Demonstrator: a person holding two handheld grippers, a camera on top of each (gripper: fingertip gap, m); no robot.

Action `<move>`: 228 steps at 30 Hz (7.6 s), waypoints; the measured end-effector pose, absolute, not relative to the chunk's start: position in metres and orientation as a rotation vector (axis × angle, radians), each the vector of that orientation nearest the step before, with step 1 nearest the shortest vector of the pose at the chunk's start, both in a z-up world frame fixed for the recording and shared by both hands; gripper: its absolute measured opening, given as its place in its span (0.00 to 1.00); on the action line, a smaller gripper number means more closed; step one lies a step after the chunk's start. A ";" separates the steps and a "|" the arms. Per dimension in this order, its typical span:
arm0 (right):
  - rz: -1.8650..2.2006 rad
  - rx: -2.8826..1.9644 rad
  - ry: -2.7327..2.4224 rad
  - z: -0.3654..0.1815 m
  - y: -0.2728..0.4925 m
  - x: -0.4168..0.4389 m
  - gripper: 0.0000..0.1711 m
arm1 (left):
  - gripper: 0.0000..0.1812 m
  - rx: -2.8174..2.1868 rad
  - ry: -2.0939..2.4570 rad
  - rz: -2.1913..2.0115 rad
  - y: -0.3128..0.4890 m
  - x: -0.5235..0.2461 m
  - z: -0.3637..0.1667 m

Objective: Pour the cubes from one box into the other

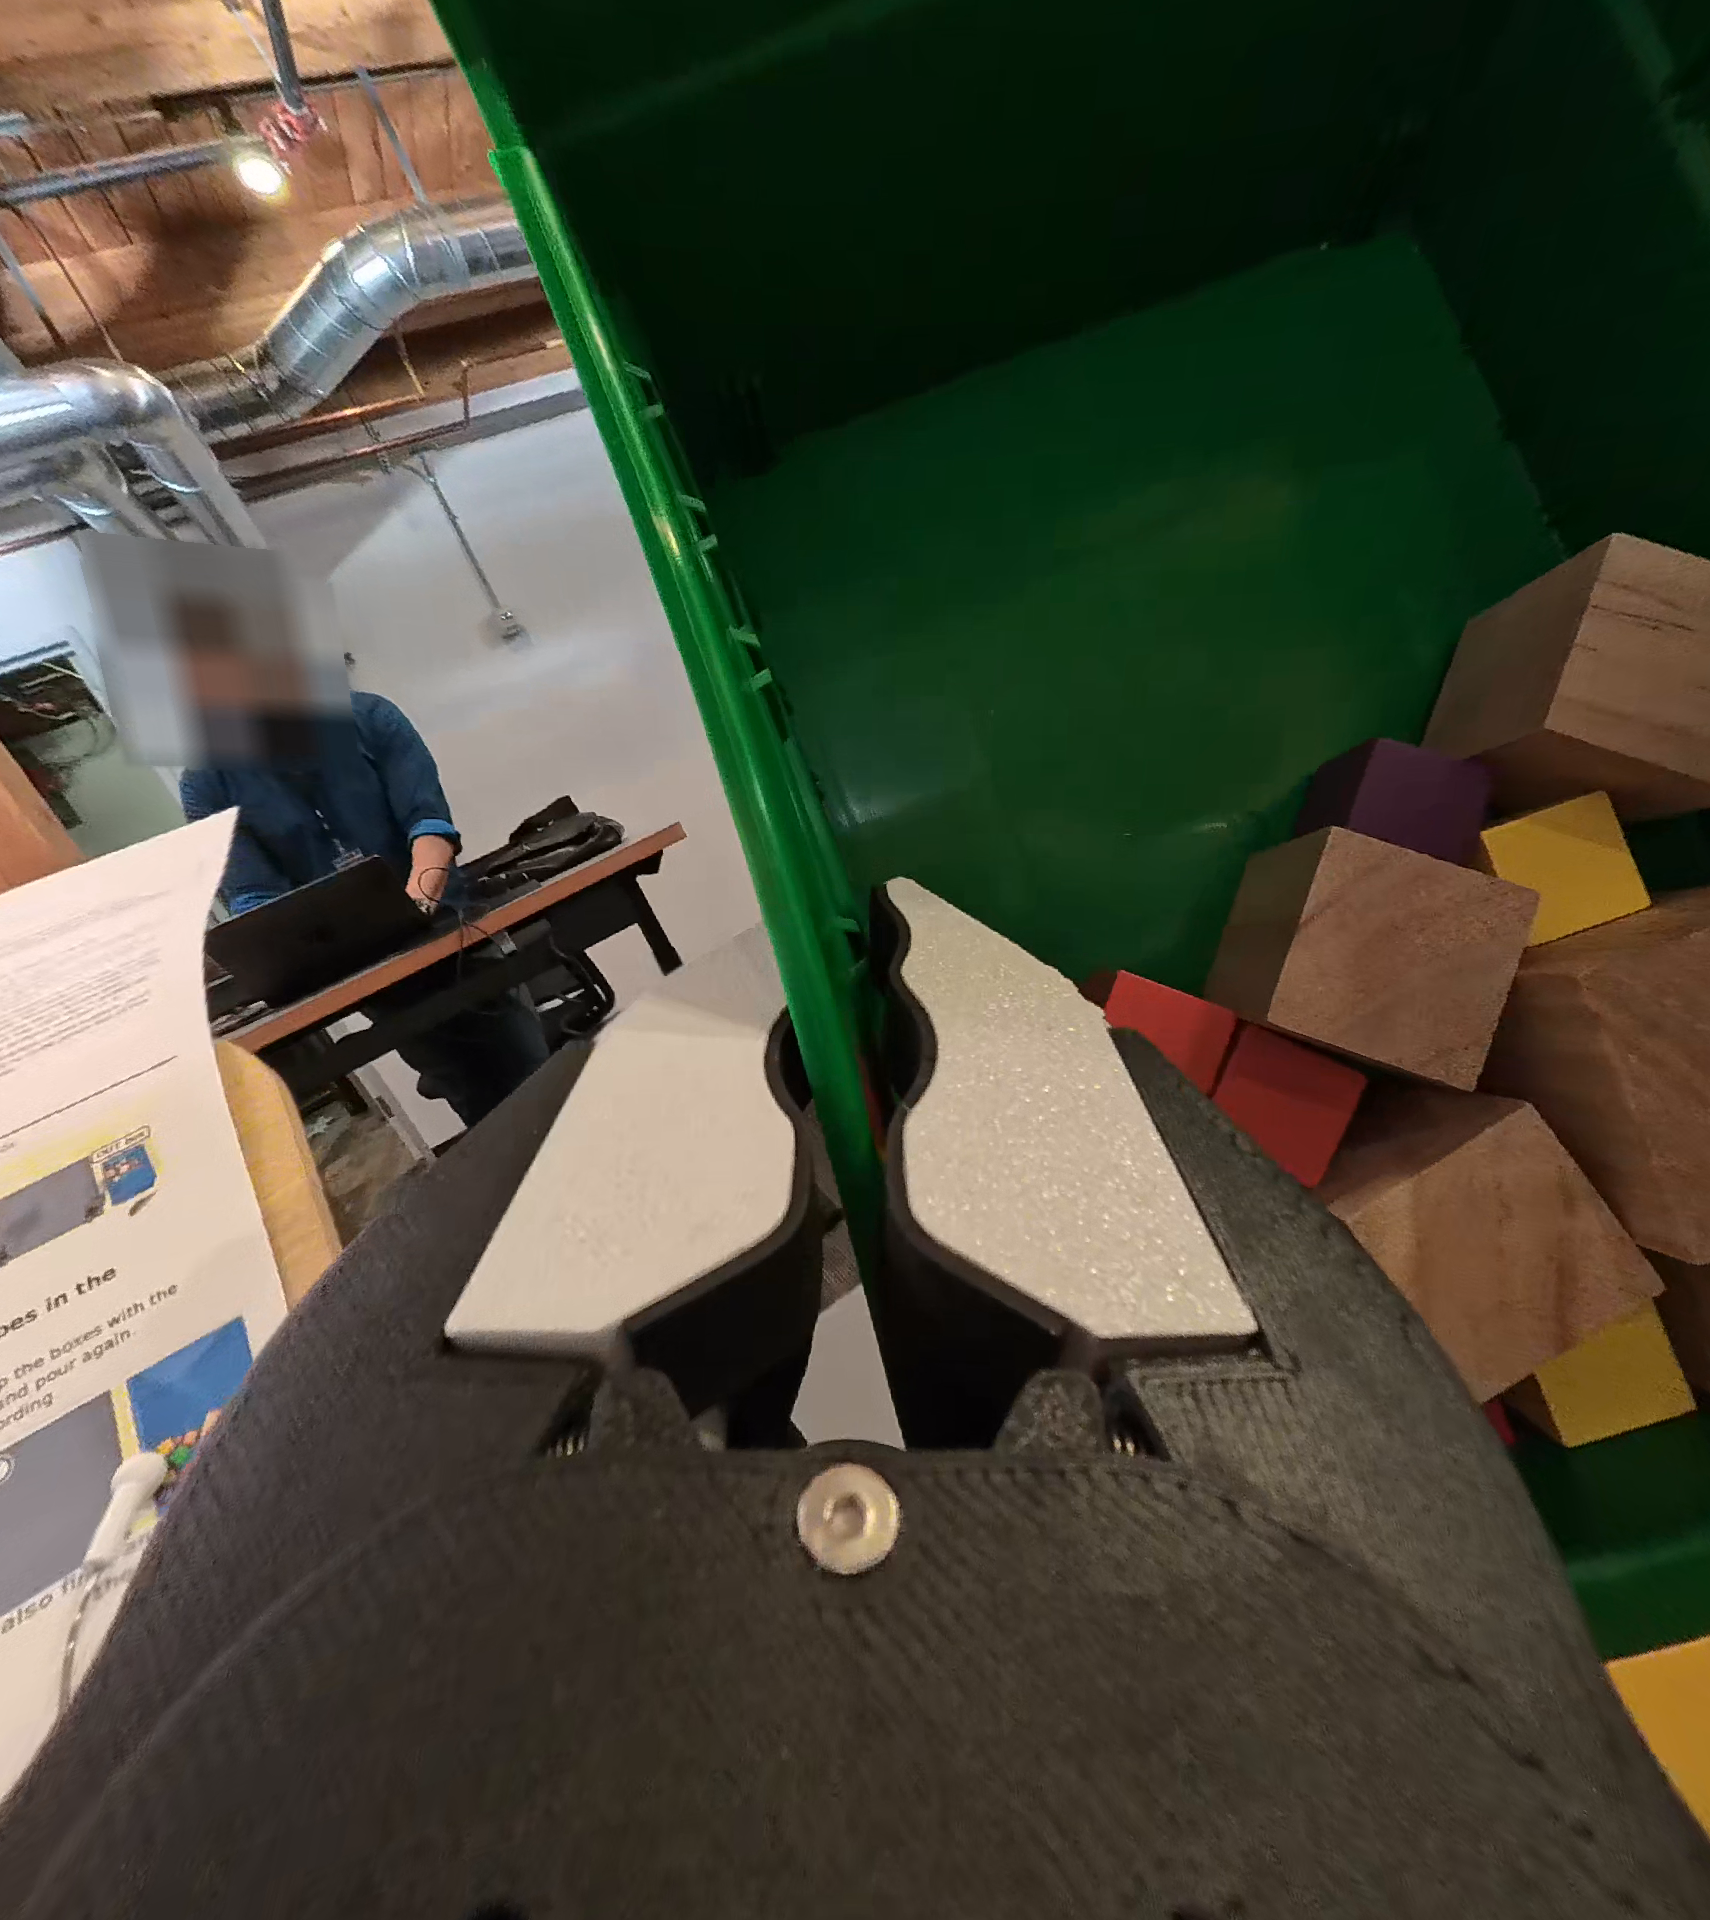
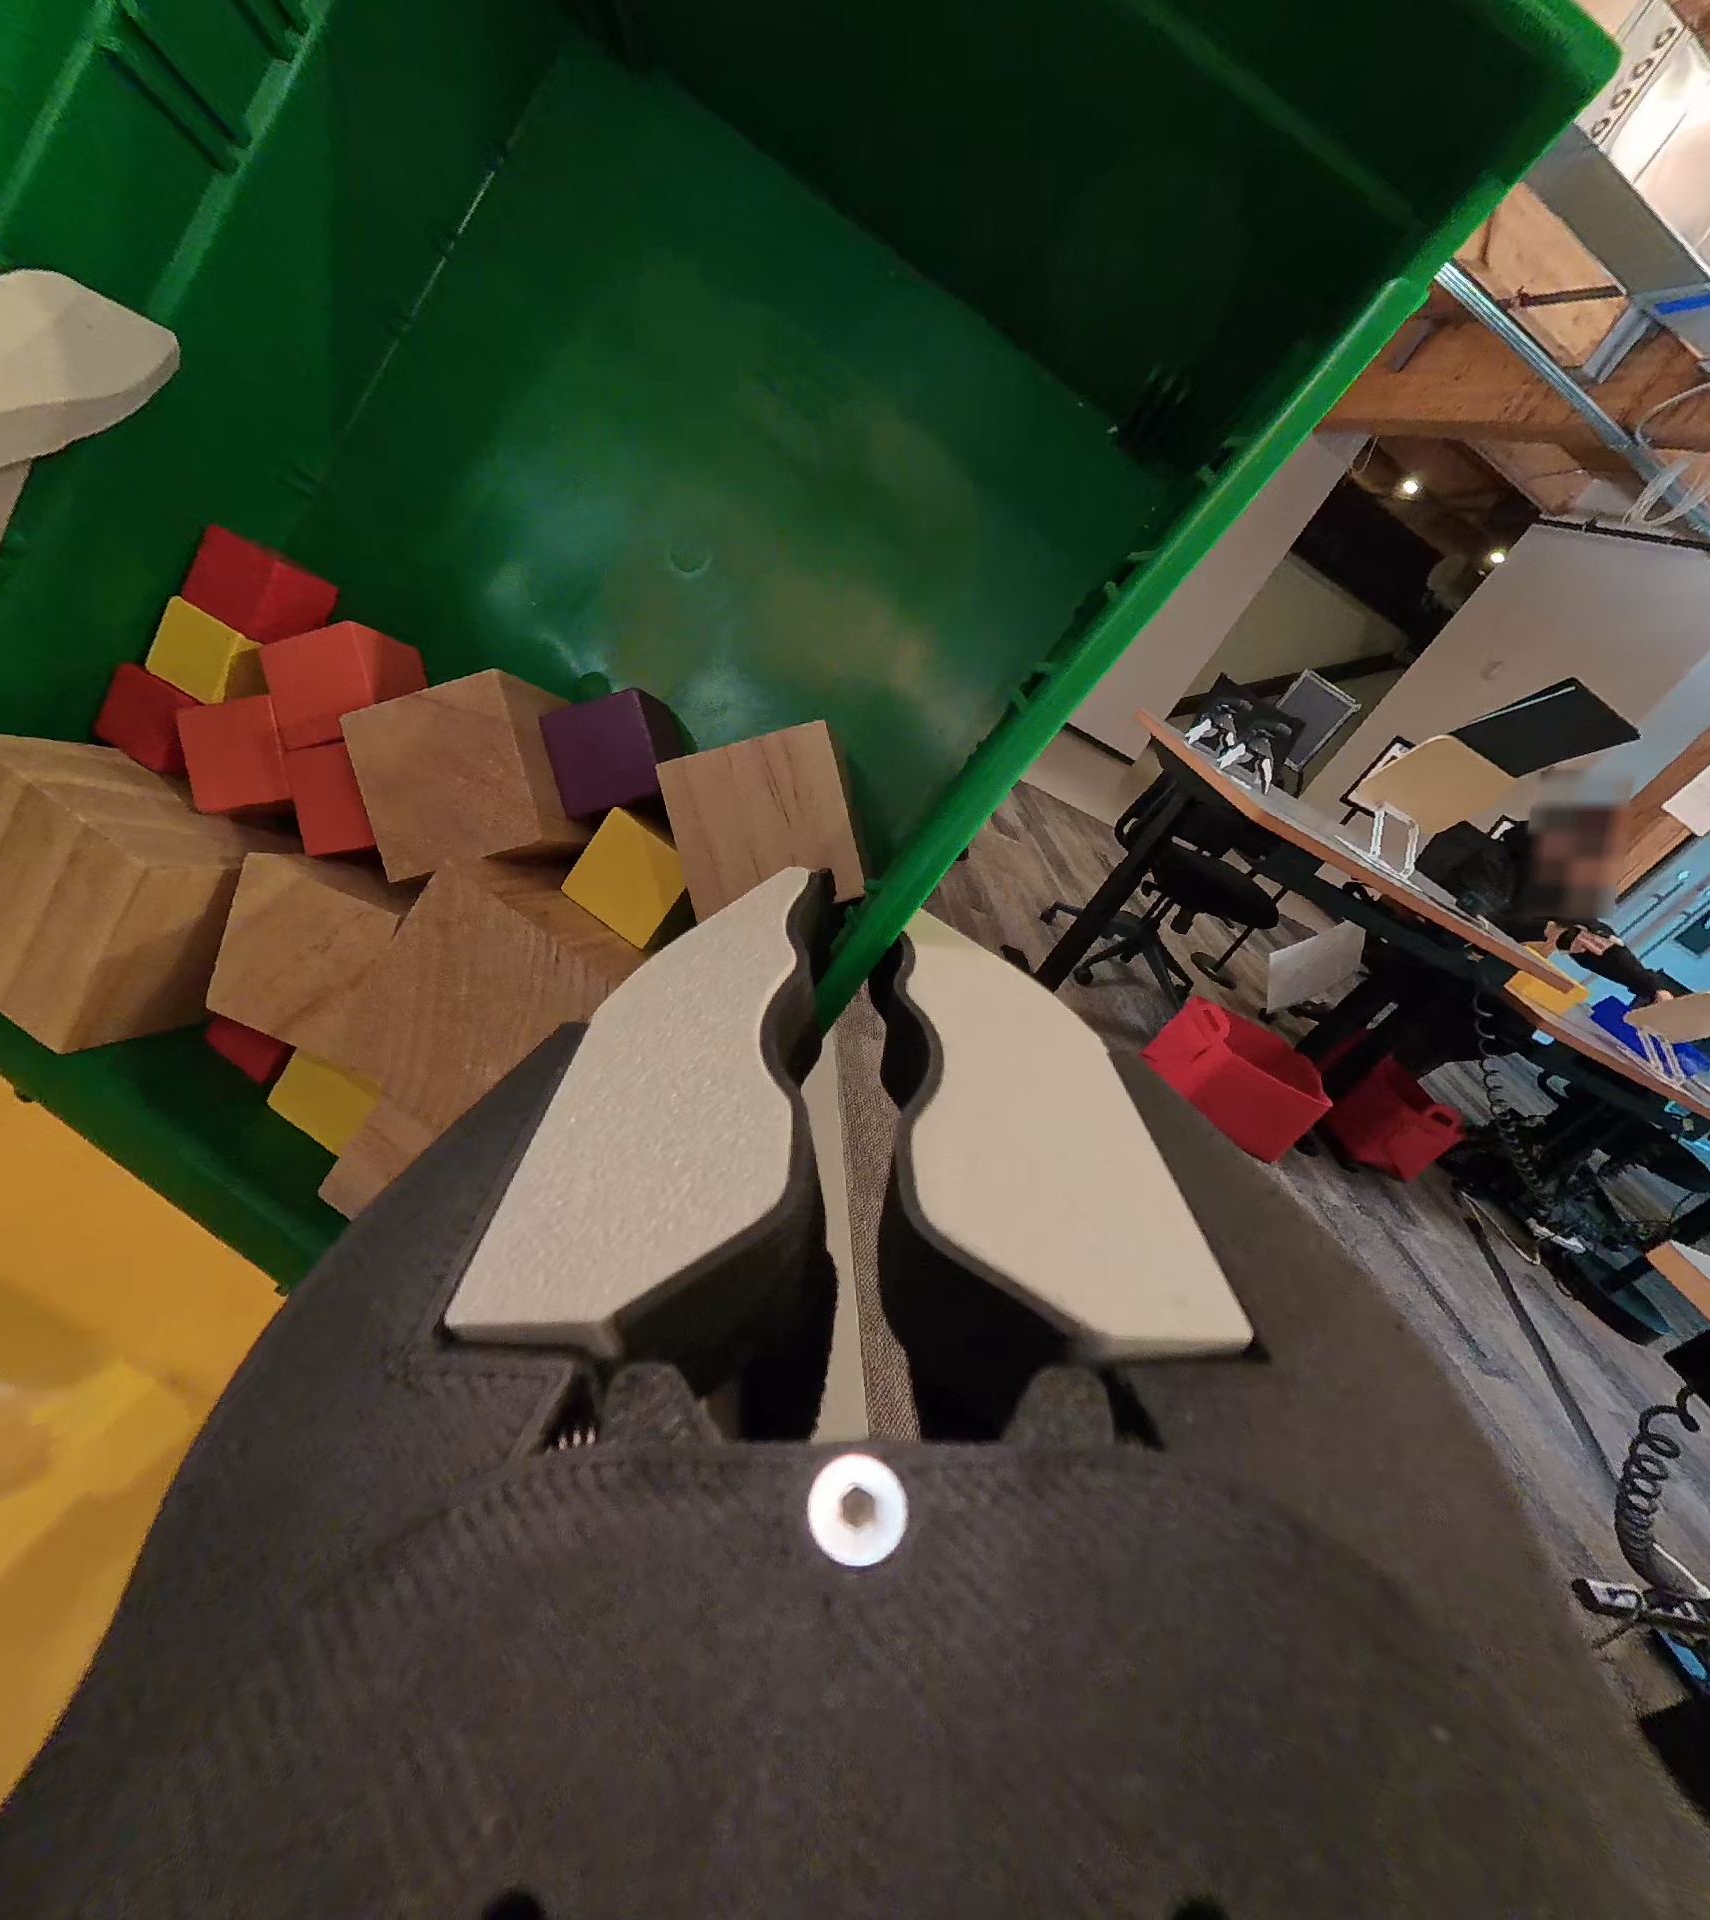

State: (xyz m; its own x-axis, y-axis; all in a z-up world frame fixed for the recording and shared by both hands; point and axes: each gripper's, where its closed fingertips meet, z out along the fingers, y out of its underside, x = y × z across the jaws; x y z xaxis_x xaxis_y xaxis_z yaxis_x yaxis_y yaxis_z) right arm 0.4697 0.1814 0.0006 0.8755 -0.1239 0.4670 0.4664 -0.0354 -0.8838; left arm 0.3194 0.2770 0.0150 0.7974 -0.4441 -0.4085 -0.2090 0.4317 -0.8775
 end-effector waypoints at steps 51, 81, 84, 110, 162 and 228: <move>0.126 -1.907 0.084 -0.060 0.166 0.440 0.01 | 0.04 -1.196 0.604 -0.306 0.239 0.292 0.077; 0.169 -1.998 0.198 -0.104 0.174 0.467 0.00 | 0.33 -2.068 0.956 -0.579 0.202 0.278 -0.101; 0.118 -1.984 0.169 -0.095 0.174 0.463 0.00 | 0.21 -2.098 1.020 -0.473 0.195 0.287 -0.113; -0.217 -1.506 -0.110 -0.045 0.180 0.467 0.03 | 0.04 -1.450 0.704 -0.483 0.244 0.299 -0.050; -0.323 -1.244 -0.192 -0.015 0.165 0.457 0.04 | 0.04 -1.151 0.623 -0.449 0.231 0.292 -0.025; 0.563 -2.185 -0.709 -0.170 0.141 -0.112 0.09 | 0.06 -2.370 0.223 -0.070 0.106 -0.279 -0.138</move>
